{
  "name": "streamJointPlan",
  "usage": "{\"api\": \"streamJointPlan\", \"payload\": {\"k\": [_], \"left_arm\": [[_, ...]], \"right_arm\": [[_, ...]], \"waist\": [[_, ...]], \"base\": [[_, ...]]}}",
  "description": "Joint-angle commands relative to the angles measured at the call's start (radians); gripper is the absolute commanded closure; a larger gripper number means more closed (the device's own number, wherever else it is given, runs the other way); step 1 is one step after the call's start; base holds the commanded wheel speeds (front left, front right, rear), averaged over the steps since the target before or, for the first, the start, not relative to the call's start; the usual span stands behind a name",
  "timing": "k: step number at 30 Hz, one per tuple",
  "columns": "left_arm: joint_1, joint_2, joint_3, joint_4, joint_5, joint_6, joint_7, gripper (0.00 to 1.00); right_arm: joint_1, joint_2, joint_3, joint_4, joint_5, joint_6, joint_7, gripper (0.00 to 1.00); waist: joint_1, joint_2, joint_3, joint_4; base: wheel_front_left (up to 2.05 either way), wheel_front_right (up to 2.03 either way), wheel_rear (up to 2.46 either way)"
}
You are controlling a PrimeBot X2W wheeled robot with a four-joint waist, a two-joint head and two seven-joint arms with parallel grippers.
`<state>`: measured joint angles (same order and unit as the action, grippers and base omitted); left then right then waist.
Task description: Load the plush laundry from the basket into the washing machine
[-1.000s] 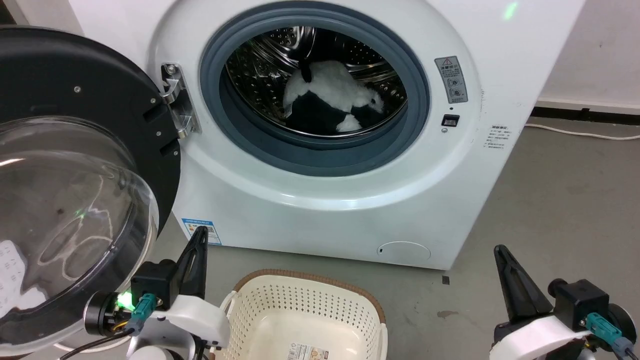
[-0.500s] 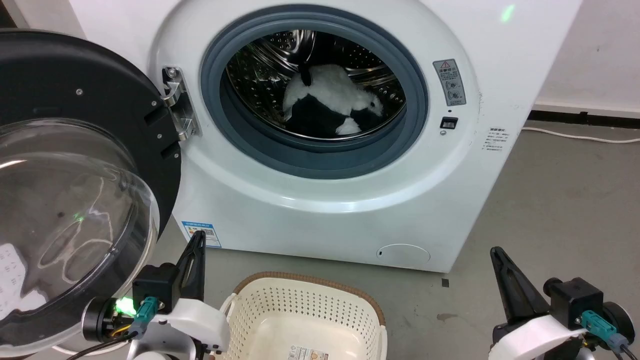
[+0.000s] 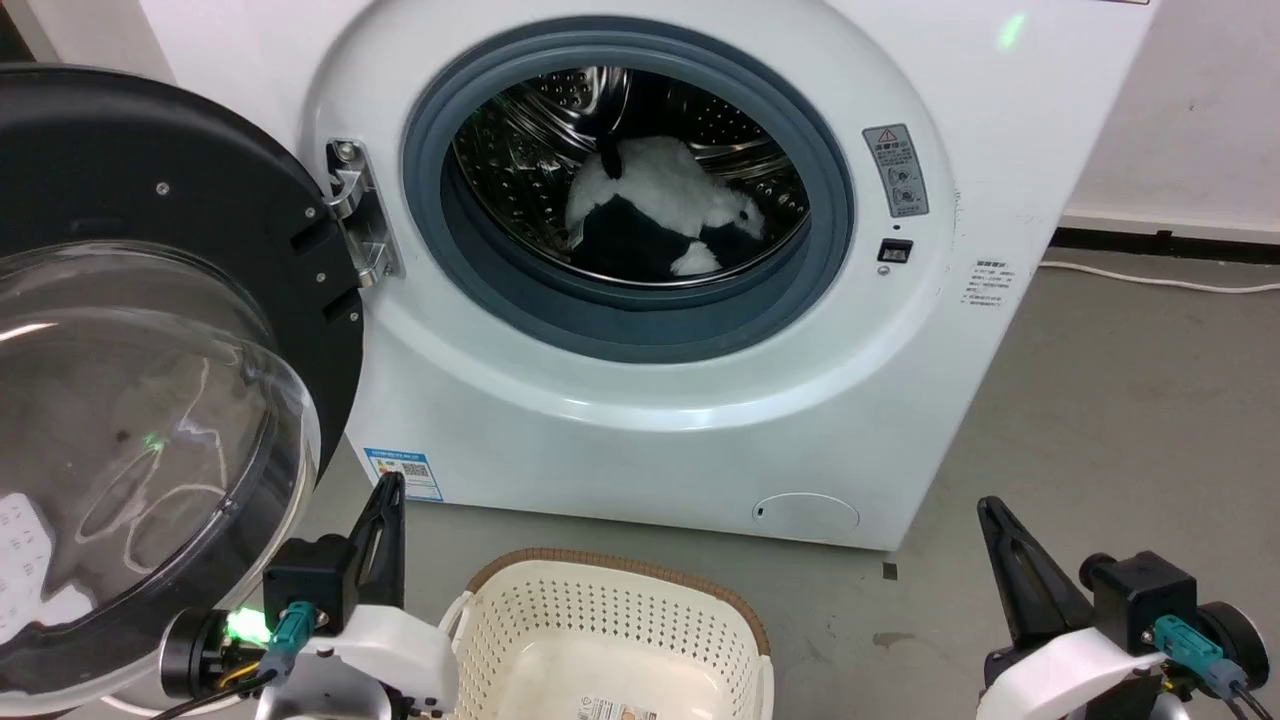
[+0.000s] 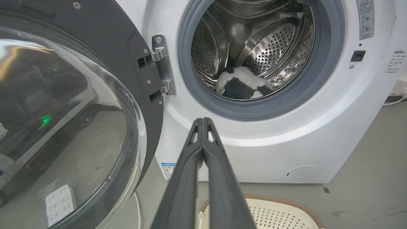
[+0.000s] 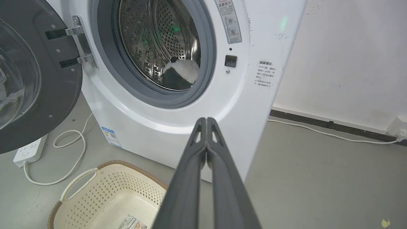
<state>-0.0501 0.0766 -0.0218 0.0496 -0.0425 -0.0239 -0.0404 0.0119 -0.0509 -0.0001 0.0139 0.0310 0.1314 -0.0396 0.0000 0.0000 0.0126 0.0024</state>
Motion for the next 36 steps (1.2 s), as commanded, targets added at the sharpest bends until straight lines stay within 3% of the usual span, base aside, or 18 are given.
{"api": "streamJointPlan", "payload": {"k": [1, 36], "left_arm": [[0.020, -0.005, 0.004, -0.011, 0.012, 0.007, 0.005, 1.00], [0.050, -0.026, 0.022, -0.050, 0.042, 0.024, 0.040, 1.00]], "right_arm": [[-0.010, 0.001, 0.000, -0.007, -0.009, -0.001, 0.004, 1.00], [-0.012, 0.001, 0.000, -0.014, -0.031, -0.001, 0.040, 1.00]], "waist": [[0.0000, 0.0000, -0.001, 0.000], [0.0000, 0.0000, -0.013, -0.002]], "base": [[0.00, 0.00, 0.00], [0.00, 0.00, 0.00]]}}
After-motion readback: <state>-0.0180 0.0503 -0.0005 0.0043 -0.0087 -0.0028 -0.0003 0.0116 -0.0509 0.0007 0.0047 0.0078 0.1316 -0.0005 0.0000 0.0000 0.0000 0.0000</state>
